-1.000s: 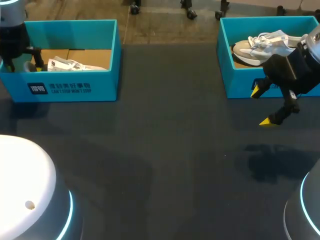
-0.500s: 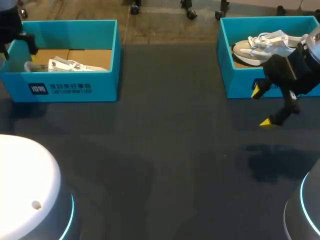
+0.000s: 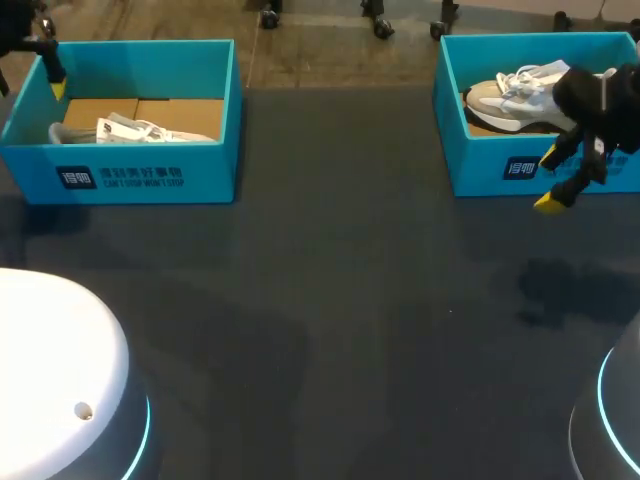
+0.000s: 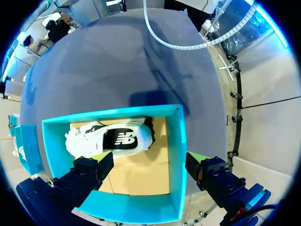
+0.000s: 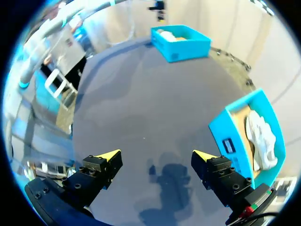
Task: Take the shoe out of the shoebox, open the shoe tongue, remove and reinsert the insole, then place the shoe into the shoebox
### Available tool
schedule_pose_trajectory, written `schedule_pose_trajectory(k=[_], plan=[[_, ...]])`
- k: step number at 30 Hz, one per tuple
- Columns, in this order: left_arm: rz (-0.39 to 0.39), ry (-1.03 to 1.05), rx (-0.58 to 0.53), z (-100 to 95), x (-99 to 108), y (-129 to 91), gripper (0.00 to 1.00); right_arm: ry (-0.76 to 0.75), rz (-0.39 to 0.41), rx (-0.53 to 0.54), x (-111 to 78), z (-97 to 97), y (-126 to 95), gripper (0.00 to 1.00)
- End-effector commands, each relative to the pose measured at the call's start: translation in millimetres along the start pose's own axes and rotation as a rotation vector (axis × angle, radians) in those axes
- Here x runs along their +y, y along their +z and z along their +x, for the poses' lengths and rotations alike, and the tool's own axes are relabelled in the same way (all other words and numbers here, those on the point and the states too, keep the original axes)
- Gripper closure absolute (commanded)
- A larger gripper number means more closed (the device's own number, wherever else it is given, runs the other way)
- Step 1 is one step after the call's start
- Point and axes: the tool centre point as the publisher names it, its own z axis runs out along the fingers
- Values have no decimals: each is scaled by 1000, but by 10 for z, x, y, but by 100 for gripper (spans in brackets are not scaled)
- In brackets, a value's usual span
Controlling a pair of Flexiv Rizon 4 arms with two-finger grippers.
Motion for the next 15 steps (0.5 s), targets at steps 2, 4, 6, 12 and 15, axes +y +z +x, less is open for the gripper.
schedule_pose_trajectory(k=[2, 4, 6, 12, 15], plan=[[-24, 3, 3, -14, -164, -186, 0, 68, 21, 21, 9, -382, -60, 0], [-22, -5, -10, -30, -212, -249, 0, 128, 12, -2, -62, -549, -119, 0], [-18, -13, -11, -52, -267, -281, 0, 170, 30, -18, -113, -701, -180, 0], [-18, -62, -15, -129, -433, -336, 0, 256, 29, -84, -180, -1082, -322, 0], [-9, -71, -16, -162, -511, -357, 0, 336, 45, -149, -219, -1250, -391, 0]])
